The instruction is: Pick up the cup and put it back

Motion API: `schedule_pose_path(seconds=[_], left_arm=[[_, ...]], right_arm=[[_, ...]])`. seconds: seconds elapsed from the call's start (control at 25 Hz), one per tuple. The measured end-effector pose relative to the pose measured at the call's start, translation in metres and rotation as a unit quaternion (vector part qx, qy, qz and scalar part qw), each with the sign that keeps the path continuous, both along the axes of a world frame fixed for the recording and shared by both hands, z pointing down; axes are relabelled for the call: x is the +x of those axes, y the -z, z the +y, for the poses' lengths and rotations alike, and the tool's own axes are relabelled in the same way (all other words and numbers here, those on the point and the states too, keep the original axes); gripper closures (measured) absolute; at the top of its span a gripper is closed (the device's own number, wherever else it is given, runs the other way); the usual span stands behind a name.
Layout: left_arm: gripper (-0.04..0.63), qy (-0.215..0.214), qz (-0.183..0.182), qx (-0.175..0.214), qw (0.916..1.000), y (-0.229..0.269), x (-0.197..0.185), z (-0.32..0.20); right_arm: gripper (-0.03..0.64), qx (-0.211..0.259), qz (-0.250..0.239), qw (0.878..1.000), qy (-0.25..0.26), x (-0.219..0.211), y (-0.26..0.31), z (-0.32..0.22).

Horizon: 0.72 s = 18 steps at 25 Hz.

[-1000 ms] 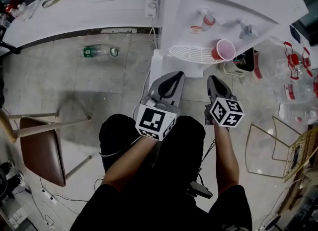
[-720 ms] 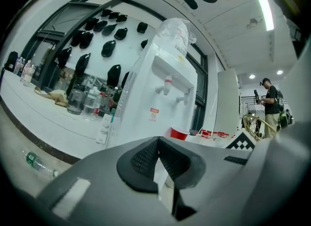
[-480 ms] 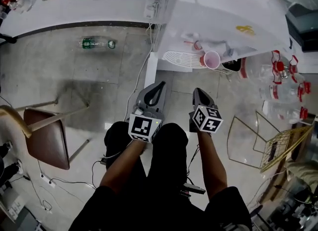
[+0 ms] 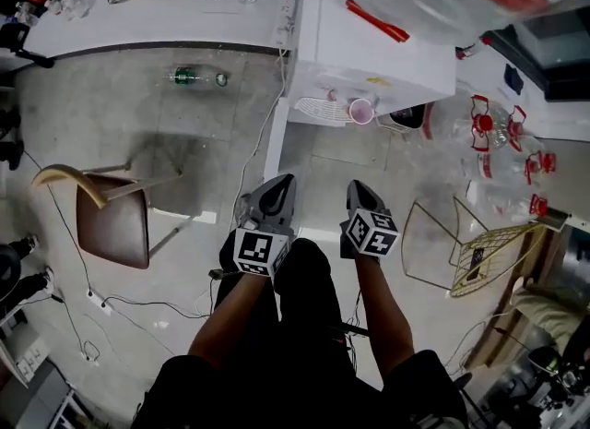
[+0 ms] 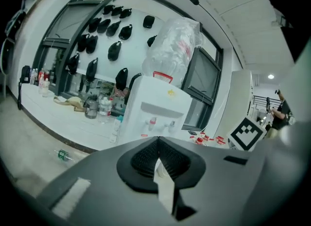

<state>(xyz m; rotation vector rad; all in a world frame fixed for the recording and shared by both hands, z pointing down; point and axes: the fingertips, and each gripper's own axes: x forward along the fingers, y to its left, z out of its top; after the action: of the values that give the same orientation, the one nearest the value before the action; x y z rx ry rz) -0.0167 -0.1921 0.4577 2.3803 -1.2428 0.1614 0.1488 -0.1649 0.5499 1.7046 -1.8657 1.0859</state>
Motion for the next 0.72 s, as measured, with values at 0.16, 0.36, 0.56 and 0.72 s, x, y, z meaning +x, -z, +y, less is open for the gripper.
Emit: schedule_pose_path(seconds=[0.16,0.36,0.56,0.72], left_arm=[[0.588,0.015,-0.012,0.001,0.9998,0.071,0.002,0.026],[0.588,0.034,-0.021,0.002,0.9992,0.145,0.003,0.058],[0.588,0.042,-0.026,0.010,0.9987,0.221,0.007,0.095],[0.588,0.043,-0.042,0.035,0.9975,0.272,0.006,0.117]], right_arm=[[0.621,-0.006,-0.013,1.000,0.005,0.000,0.068,0.026],[0.621,0.001,-0.025,1.000,0.018,-0.004,0.144,0.057],[0.621,0.007,-0.030,0.999,0.036,-0.005,0.211,0.096],[0.621,0.037,-0.037,0.998,0.046,-0.007,0.270,0.110]])
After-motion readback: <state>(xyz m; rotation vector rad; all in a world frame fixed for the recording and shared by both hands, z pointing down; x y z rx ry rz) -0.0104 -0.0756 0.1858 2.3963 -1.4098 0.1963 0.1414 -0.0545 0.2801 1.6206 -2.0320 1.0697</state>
